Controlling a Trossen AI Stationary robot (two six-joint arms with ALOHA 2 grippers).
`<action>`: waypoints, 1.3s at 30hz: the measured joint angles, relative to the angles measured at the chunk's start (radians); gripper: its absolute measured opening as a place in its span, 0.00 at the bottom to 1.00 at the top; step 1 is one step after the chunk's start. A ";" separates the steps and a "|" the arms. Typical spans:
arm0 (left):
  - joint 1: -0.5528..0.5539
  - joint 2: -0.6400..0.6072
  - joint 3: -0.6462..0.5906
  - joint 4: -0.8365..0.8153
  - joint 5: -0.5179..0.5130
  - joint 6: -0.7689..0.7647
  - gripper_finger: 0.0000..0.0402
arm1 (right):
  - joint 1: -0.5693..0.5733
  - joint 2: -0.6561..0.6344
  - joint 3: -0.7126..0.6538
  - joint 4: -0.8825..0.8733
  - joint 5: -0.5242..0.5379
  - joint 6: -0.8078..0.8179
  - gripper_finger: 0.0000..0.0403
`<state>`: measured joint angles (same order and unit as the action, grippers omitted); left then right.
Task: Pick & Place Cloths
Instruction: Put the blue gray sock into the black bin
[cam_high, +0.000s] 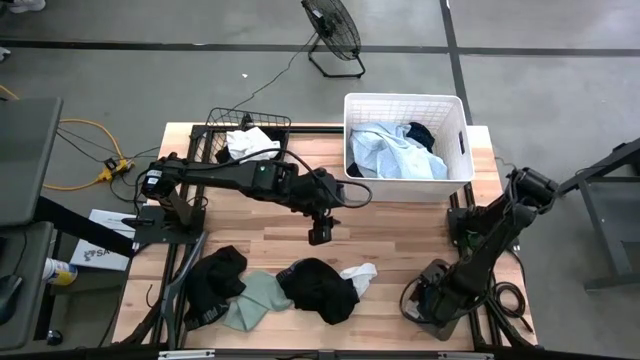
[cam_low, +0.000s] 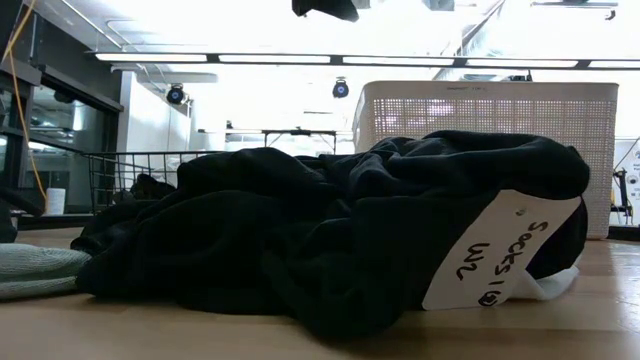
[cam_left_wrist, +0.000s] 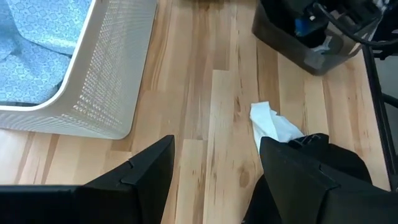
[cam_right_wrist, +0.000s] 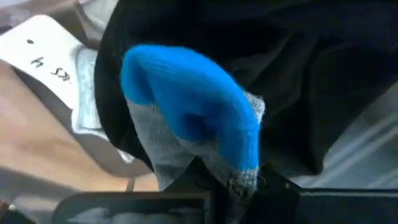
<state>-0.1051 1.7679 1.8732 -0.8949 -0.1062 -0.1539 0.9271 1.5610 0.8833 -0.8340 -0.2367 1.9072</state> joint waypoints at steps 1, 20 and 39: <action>0.000 0.000 0.000 0.001 0.004 0.000 0.58 | 0.000 0.005 0.000 -0.003 0.023 -0.001 0.01; 0.000 0.000 0.000 0.001 0.011 -0.011 0.58 | 0.000 -0.003 0.000 -0.007 0.134 -0.227 0.27; 0.000 -0.003 0.000 -0.034 0.010 -0.114 0.58 | 0.000 -0.327 0.000 -0.095 0.141 -0.238 0.73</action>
<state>-0.1051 1.7648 1.8732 -0.9291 -0.0959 -0.2681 0.9273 1.2339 0.8833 -0.9286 -0.0954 1.6688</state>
